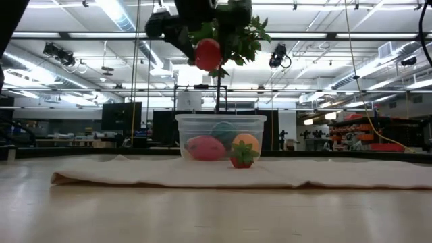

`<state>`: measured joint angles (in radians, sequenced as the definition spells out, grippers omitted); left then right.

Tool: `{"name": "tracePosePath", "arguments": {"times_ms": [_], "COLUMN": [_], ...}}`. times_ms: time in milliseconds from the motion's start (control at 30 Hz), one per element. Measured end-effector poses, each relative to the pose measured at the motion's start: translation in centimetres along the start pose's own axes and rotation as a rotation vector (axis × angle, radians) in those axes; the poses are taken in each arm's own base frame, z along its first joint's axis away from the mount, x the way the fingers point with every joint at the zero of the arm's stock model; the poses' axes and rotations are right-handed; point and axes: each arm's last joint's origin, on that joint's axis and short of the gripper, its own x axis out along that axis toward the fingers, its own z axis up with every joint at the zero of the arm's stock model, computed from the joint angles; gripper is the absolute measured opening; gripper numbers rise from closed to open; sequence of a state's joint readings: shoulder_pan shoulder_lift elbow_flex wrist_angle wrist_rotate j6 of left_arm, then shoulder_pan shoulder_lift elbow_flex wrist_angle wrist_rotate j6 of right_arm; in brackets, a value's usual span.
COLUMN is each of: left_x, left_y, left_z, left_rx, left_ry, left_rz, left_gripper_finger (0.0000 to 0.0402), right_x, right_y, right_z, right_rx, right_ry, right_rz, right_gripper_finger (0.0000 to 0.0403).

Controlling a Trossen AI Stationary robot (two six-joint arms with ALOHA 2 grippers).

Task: Pick and placing Produce into tupperware
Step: Put the apple into the transparent bin

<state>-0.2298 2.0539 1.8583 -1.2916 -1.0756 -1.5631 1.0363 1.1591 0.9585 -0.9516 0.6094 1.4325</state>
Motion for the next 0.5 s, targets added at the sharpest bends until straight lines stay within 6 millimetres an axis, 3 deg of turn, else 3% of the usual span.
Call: {"name": "tracePosePath", "arguments": {"times_ms": [400, 500], "left_x": [2.8, 3.8], "left_y": [-1.4, -1.4], "left_z": [-4.4, -5.1], "left_rx": [0.083, 0.037], "left_ry": [-0.116, -0.126], "left_rz": [0.069, 0.091], "left_gripper_finger": [0.0286, 0.0286], "right_x": [0.0, 0.0], "right_y": [0.1, 0.1], "right_z": [0.0, 0.0], "right_rx": [0.038, 0.043], "right_ry": [0.0, 0.004], "right_rz": [0.005, 0.006], "right_gripper_finger": [0.0288, 0.0288]}}
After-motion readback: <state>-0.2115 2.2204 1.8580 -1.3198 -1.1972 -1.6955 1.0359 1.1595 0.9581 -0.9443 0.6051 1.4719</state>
